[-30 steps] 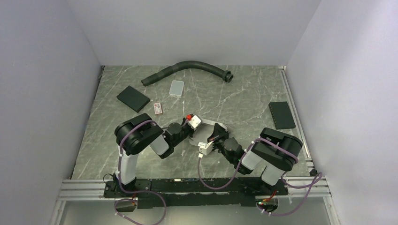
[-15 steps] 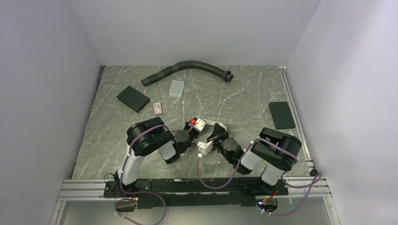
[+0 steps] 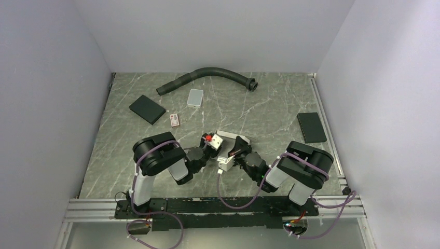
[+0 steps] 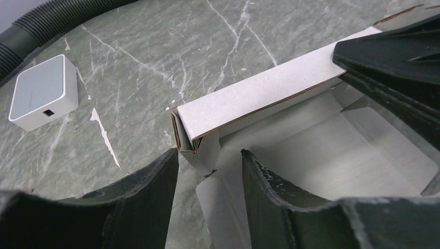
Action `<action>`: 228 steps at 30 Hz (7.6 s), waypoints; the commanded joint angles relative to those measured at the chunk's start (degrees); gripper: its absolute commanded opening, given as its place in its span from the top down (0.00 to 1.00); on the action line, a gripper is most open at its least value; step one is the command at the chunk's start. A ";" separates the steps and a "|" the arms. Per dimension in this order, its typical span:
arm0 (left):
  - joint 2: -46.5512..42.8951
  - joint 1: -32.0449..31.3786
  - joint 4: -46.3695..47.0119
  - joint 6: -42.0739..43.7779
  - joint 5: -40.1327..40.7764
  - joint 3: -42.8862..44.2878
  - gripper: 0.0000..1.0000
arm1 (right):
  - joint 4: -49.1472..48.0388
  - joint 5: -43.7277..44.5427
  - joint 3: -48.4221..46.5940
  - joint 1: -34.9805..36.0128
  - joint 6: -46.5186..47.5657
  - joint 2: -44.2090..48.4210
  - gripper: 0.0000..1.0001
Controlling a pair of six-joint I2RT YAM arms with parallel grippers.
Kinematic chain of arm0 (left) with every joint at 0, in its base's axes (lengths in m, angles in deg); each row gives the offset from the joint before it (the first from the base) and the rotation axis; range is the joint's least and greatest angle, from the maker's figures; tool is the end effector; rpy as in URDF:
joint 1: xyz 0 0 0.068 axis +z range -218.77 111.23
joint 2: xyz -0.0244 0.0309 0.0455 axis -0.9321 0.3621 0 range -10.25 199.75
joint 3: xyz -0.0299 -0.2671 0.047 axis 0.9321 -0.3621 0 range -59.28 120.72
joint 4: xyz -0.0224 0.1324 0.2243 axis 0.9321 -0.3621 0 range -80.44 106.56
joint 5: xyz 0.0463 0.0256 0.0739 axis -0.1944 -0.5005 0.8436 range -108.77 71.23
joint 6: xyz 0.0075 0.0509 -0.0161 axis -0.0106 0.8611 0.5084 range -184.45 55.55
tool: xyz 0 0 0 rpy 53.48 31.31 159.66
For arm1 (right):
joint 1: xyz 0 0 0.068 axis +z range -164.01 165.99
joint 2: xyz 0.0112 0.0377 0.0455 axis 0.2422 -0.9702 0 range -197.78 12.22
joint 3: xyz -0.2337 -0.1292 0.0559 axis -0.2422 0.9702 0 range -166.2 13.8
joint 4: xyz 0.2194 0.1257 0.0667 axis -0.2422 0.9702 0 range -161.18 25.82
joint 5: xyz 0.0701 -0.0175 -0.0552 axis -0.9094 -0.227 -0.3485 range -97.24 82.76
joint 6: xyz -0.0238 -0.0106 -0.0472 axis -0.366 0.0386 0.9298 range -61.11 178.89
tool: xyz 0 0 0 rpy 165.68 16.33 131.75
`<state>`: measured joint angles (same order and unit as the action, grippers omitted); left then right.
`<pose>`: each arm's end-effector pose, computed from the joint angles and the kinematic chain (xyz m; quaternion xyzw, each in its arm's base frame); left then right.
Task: Fold the paper box
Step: Fold the paper box at the center of the board.
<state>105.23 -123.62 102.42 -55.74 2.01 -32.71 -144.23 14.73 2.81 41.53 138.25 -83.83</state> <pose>0.1861 -0.2423 0.1024 0.2704 0.6721 -0.1448 0.6739 0.1430 0.1848 0.1148 -0.6586 0.4034 -0.2724 0.5739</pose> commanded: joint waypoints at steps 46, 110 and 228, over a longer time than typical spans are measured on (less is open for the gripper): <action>0.13 8.89 3.07 -7.49 -14.14 1.58 0.64 | 4.83 -3.23 -0.75 0.38 -4.43 1.86 1.00; -28.47 6.60 -23.32 -21.62 1.06 -9.28 0.35 | 20.80 0.27 -9.85 -1.58 -18.55 7.00 1.00; -37.35 25.81 -98.17 -58.92 -33.84 24.59 0.08 | 85.89 -45.64 -40.63 -32.24 -59.85 14.62 0.23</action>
<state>68.05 -97.22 8.13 -118.40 -31.98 -11.90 -58.60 -24.65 -35.33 12.57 77.99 -71.98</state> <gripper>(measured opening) 0.919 0.765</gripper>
